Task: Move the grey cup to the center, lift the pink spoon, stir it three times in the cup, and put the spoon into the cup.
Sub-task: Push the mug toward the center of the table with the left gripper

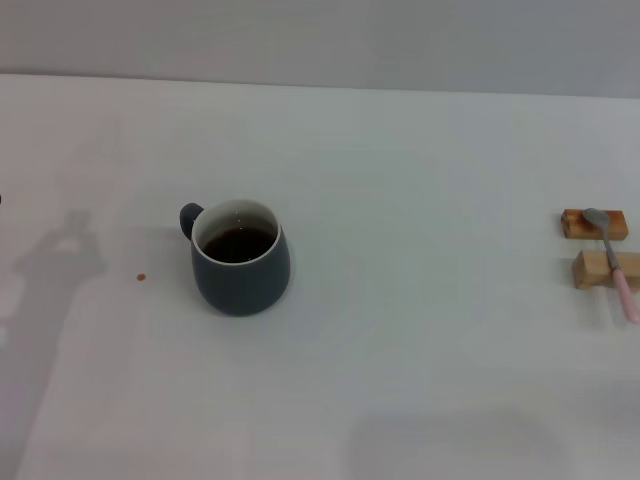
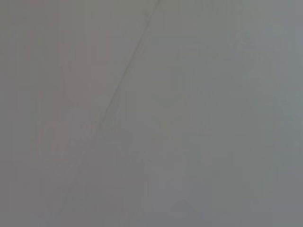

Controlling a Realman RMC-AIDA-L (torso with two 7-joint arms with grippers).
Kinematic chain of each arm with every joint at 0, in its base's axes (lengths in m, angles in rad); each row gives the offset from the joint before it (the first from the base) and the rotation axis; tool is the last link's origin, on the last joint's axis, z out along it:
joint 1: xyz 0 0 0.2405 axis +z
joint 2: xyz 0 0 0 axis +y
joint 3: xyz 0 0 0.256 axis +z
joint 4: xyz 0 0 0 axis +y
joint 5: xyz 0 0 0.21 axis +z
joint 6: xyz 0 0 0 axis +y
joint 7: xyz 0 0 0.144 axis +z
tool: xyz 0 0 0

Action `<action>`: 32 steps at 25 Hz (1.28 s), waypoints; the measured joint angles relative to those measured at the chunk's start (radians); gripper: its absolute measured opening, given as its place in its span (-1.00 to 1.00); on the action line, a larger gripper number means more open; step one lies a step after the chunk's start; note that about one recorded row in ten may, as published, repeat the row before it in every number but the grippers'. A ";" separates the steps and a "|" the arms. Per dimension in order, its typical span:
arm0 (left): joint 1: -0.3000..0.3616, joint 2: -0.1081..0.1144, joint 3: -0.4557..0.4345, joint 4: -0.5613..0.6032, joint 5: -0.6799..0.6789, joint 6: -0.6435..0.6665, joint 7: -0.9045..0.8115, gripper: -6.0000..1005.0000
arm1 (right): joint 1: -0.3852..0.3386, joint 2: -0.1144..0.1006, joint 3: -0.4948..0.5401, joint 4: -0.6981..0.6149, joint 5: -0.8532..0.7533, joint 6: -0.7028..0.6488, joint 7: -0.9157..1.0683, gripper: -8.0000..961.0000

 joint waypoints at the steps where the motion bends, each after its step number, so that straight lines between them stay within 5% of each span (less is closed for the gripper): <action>1: -0.001 0.000 0.000 0.000 0.000 0.000 0.000 -0.97 | 0.000 0.000 0.006 0.000 0.000 0.000 0.000 0.01; 9: -0.009 0.001 0.003 0.000 0.000 -0.005 -0.016 -0.82 | -0.001 0.000 0.011 0.000 0.000 0.014 0.005 0.01; 28: -0.092 0.023 0.009 0.042 0.056 -0.116 -0.055 -0.99 | -0.001 0.001 0.010 0.008 -0.004 0.053 0.009 0.01; 29: -0.167 0.055 0.012 0.065 0.163 -0.164 -0.079 -0.99 | -0.001 0.001 0.011 0.008 -0.003 0.058 0.009 0.01; 31: -0.167 0.055 0.012 0.065 0.163 -0.164 -0.079 -0.99 | -0.003 0.001 0.011 0.008 -0.003 0.064 0.012 0.01; 32: -0.192 0.075 0.012 0.066 0.194 -0.189 -0.107 -0.99 | -0.004 0.001 0.011 0.008 -0.002 0.066 0.015 0.01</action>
